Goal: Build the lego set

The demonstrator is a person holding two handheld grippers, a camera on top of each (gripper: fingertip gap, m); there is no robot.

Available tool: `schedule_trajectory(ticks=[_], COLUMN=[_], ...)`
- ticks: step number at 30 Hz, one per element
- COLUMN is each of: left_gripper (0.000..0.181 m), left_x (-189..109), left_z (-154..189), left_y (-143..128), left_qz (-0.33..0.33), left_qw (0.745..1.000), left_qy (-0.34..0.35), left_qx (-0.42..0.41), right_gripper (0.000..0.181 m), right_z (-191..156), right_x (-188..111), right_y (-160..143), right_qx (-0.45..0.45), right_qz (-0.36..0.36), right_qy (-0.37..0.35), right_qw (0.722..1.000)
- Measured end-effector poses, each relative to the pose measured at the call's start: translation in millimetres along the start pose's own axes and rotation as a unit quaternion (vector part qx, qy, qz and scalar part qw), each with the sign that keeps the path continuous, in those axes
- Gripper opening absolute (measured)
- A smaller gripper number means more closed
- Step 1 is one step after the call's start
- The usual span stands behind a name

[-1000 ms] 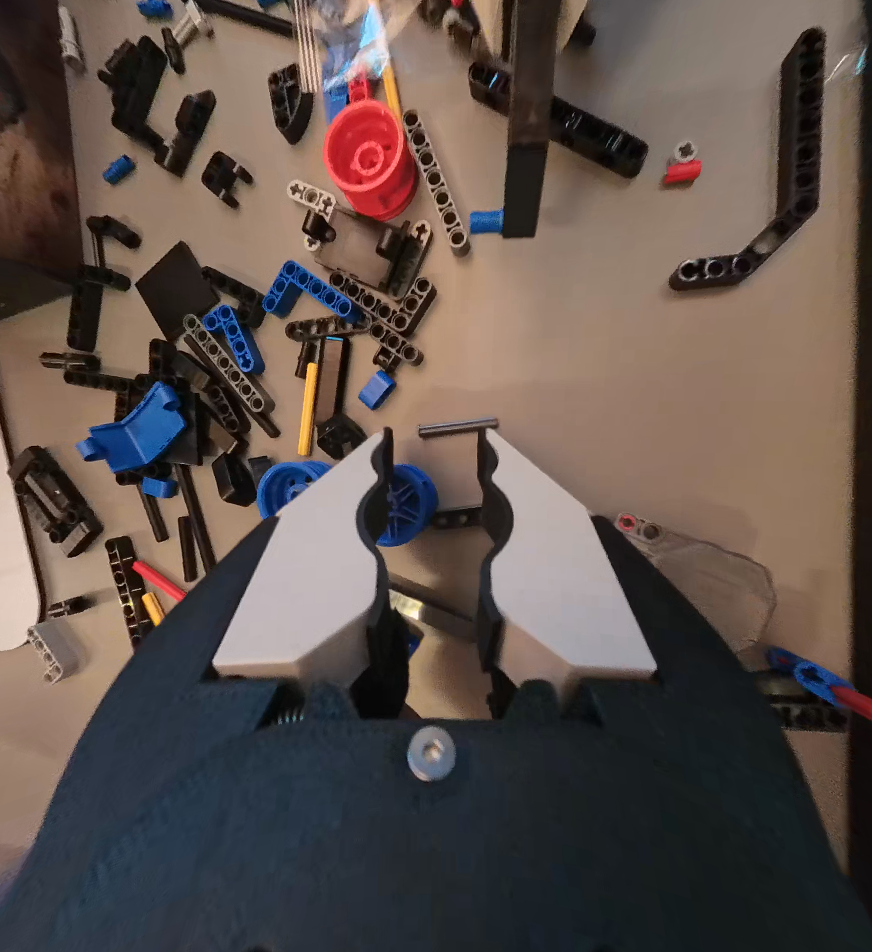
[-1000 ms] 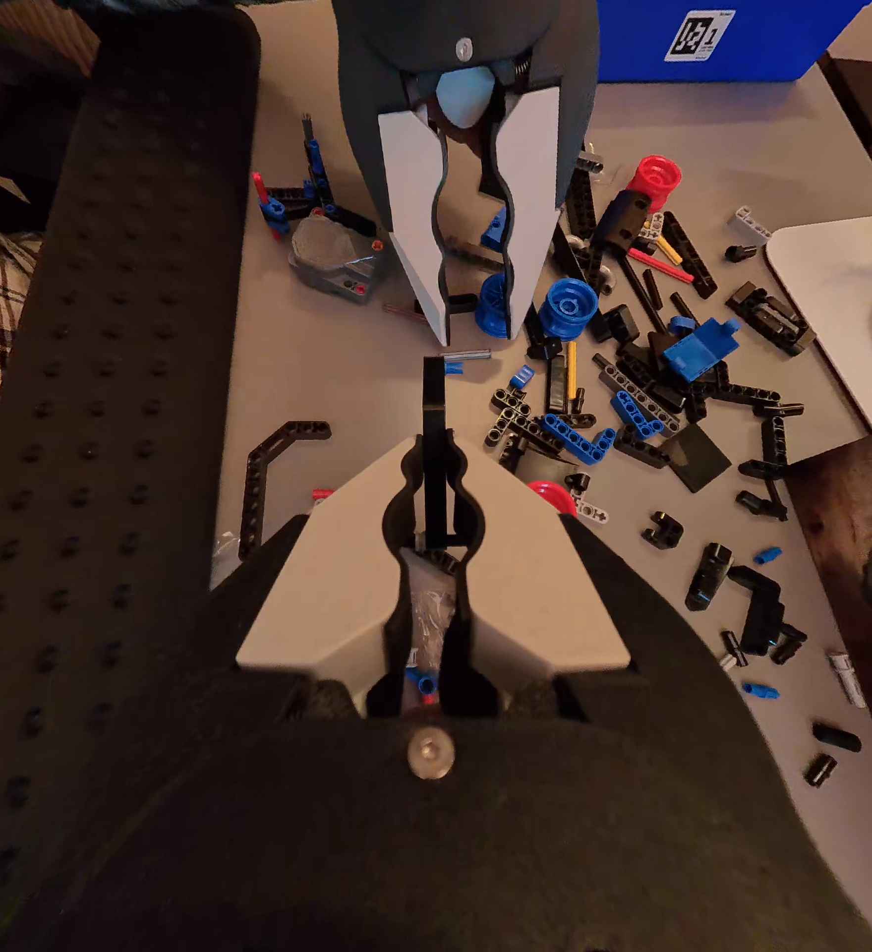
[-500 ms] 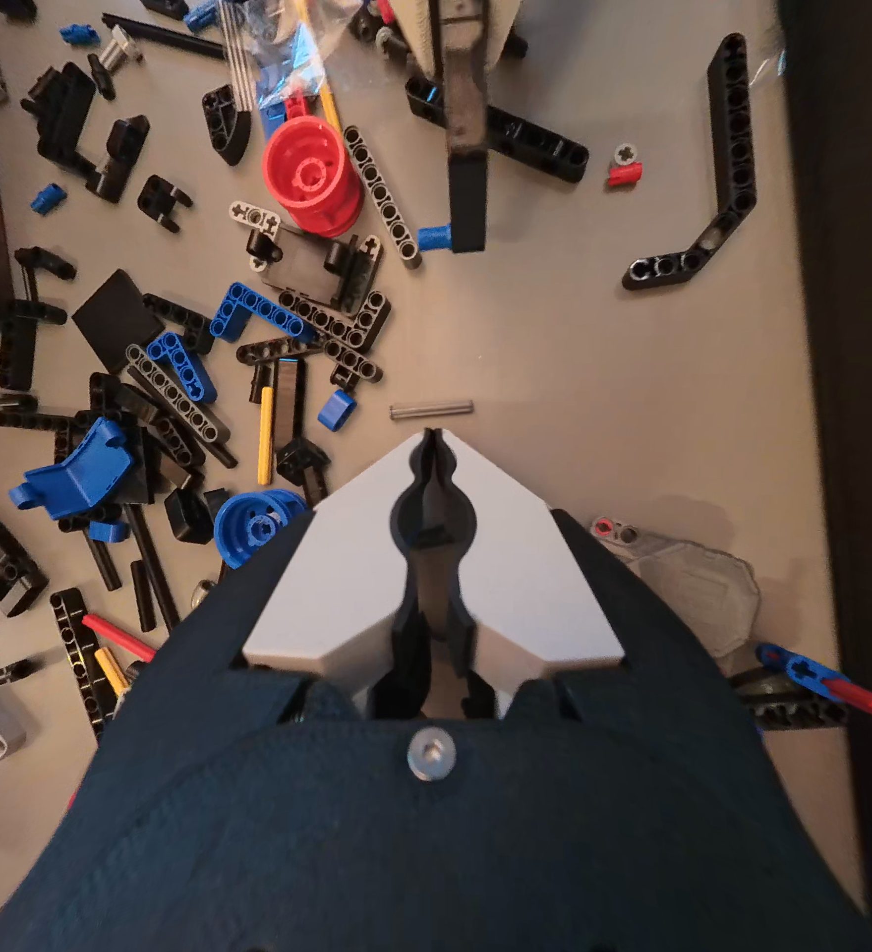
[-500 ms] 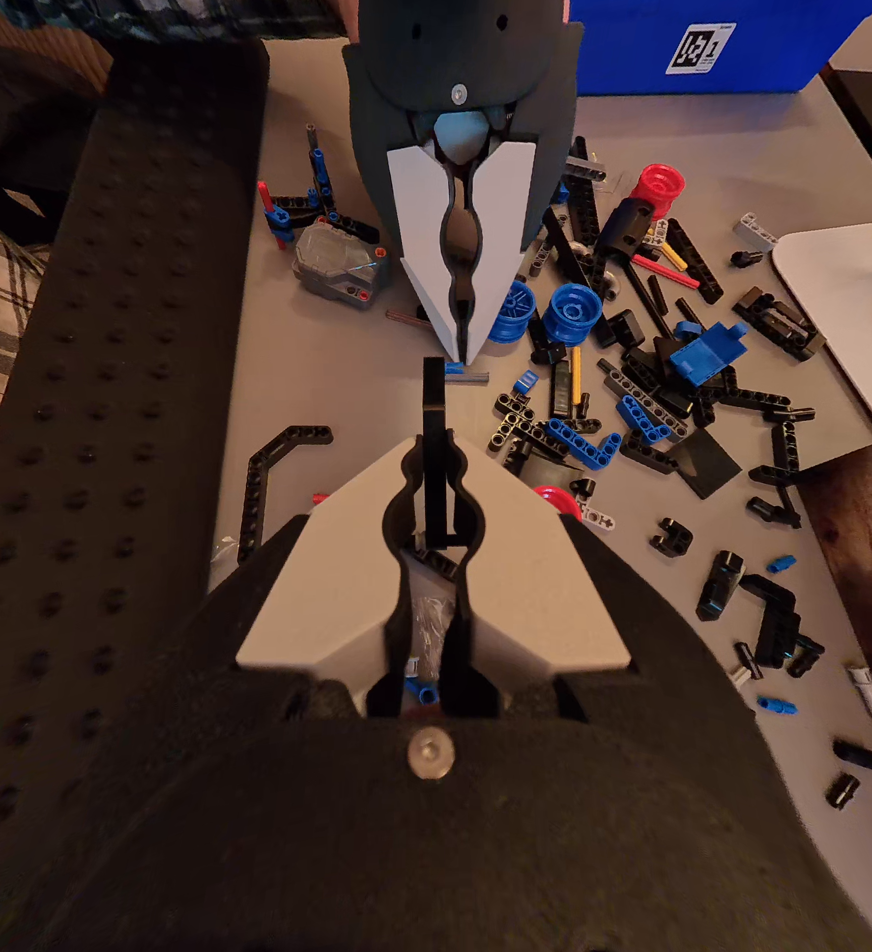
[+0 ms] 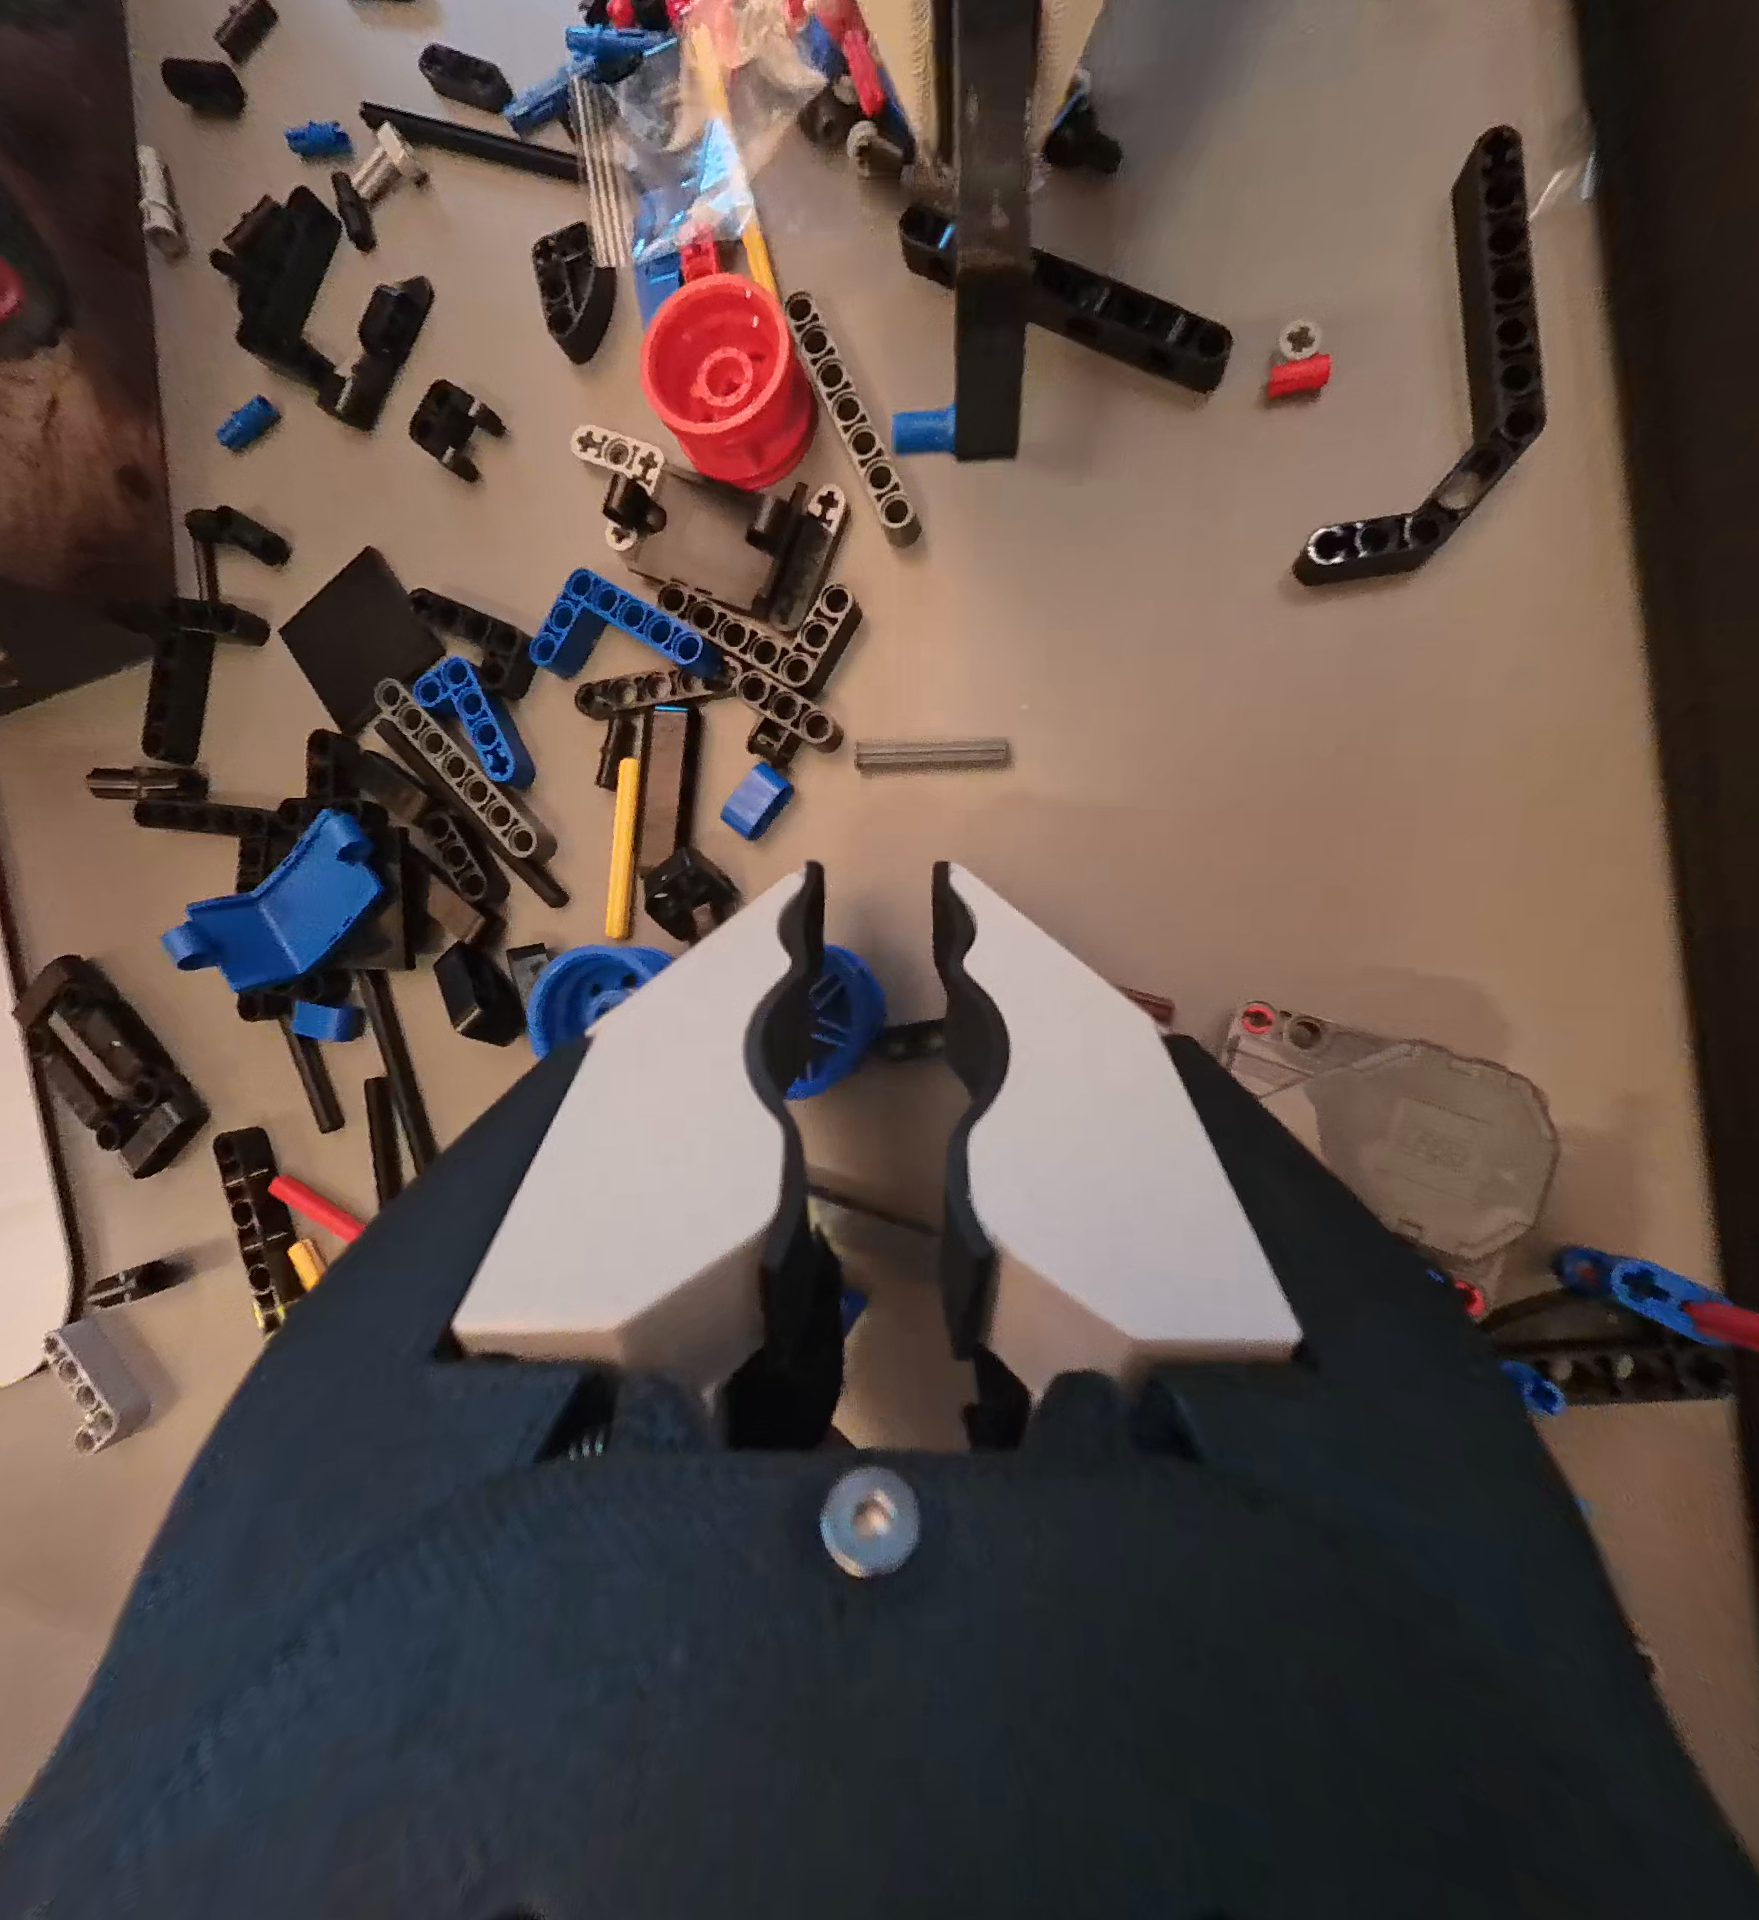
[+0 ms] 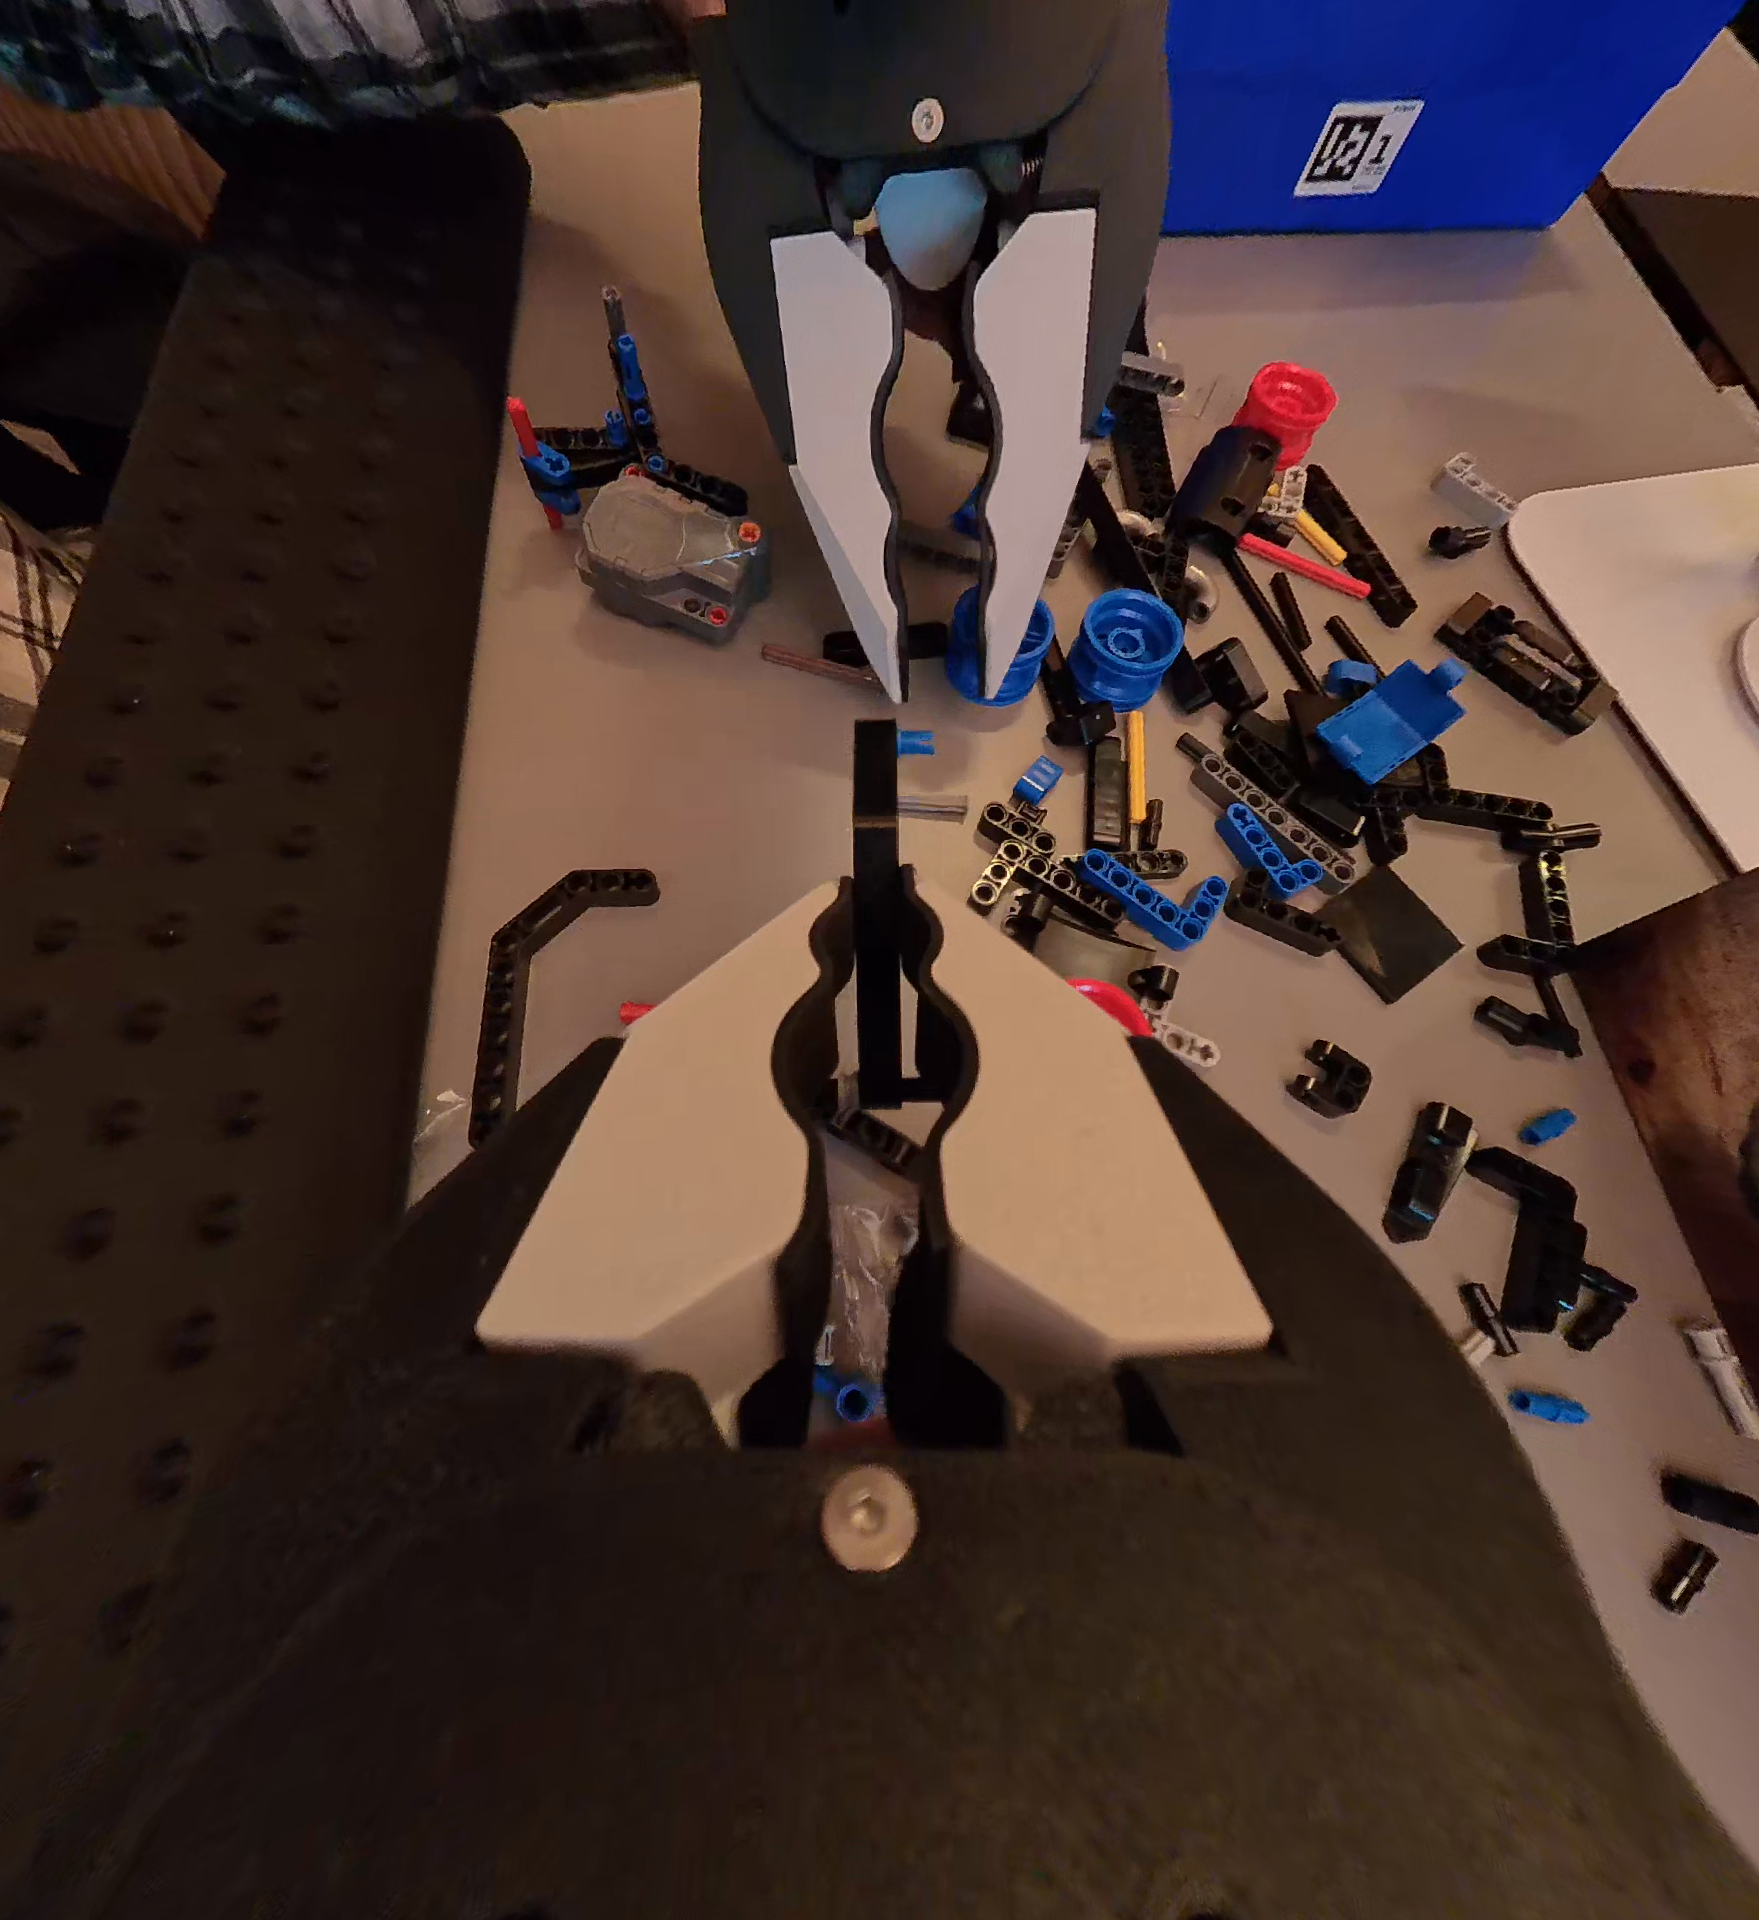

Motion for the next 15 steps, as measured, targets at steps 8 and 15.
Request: schedule_trajectory(ticks=[8,15], left_gripper=[0.019,0.02], left_x=[-3,-8], left_z=[-4,-9], left_y=[3,8], left_qz=[0.027,0.059], left_qw=[0.999,0.997], left_qy=[0.024,0.044], left_qx=[-0.009,-0.012], right_gripper=[0.006,0.005], right_z=[10,25], right_x=[-10,-27], right_y=[6,5], right_qx=[0.08,0.156], right_qz=[0.072,0.158], right_qy=[0.018,0.039], right_qw=[0.994,0.974])
Point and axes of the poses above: each gripper's, where its closed fingertips meet, x out along the fingers, y out of its top, z = x × y across the jaws, the point moved 7 cm from there along -x, back along the fingers, and after that the axes turned 7 degrees about y, right-handed, at the moved point
